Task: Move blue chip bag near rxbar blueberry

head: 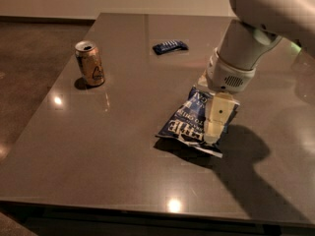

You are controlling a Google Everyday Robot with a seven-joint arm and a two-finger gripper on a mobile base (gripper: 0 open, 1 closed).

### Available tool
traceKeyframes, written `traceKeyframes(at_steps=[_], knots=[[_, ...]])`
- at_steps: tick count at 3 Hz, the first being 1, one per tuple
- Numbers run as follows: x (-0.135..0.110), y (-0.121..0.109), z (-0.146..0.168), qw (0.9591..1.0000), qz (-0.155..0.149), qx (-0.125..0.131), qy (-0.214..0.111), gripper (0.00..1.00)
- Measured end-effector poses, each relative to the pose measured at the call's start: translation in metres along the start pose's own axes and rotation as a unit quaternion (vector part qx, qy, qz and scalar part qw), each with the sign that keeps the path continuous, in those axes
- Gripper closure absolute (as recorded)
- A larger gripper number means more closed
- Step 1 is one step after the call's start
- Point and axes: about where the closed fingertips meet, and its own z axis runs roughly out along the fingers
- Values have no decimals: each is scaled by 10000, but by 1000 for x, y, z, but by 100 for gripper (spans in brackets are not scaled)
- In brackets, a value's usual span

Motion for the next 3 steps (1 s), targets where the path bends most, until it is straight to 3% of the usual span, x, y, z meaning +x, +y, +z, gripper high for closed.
traceKeyframes(at_steps=[1,3], knots=[[-6,-1,6,10000,-69,-63,5,17],[-22,-12,-2,9997,-242,-6,-36,79]])
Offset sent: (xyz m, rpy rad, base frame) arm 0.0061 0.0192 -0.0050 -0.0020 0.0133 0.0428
